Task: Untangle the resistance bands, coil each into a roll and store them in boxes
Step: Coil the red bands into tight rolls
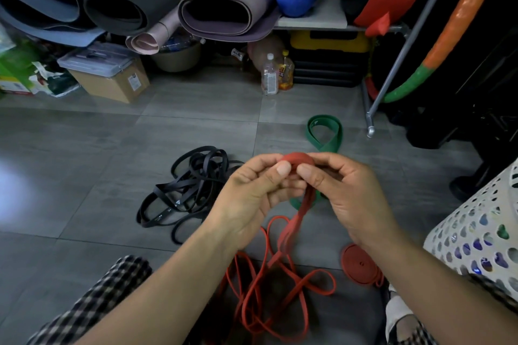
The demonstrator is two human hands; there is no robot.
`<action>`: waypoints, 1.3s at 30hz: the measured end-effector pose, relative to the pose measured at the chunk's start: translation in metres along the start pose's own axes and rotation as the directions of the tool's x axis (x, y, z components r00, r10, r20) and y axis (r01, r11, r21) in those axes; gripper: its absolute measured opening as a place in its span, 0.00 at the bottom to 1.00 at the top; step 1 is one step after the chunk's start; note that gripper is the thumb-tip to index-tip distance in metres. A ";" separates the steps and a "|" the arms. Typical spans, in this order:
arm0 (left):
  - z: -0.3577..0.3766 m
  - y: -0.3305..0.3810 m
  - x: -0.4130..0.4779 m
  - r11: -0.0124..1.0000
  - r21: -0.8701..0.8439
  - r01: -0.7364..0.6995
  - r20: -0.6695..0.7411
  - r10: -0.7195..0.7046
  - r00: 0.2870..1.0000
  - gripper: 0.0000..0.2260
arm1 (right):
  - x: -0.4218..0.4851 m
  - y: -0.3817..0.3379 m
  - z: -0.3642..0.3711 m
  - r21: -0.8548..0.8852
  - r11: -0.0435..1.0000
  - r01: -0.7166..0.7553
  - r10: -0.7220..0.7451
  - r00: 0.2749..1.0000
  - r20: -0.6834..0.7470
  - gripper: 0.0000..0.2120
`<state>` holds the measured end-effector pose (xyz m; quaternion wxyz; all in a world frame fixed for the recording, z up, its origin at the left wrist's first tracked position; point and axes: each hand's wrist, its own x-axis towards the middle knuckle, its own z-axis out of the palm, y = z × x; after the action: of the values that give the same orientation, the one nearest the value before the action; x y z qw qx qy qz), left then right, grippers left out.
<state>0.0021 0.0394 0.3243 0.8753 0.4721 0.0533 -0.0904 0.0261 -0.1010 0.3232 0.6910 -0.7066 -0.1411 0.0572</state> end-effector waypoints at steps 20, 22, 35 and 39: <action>-0.001 0.004 0.001 0.921 0.386 -0.046 -0.075 0.080 0.994 0.10 | 0.007 0.010 -0.005 -0.391 0.912 0.128 -0.137 0.991 0.003 0.08; -0.006 0.010 0.003 0.623 0.763 -0.172 0.048 0.210 0.977 0.15 | 0.009 0.012 -0.009 -0.567 0.792 0.227 -0.194 0.974 0.119 0.18; -0.003 0.011 0.001 0.970 0.221 -0.102 -0.005 0.106 0.994 0.05 | 0.011 -0.001 -0.007 -0.141 0.990 -0.001 0.014 0.996 0.092 0.07; -0.013 0.006 0.006 0.356 0.889 -0.287 0.174 0.319 0.932 0.09 | 0.013 0.005 -0.017 -0.665 0.716 0.210 -0.094 0.974 0.206 0.08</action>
<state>0.0093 0.0531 0.3212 0.4830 0.8696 -0.0788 0.0649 0.0435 -0.1136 0.3208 0.3718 -0.8901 -0.2637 -0.0003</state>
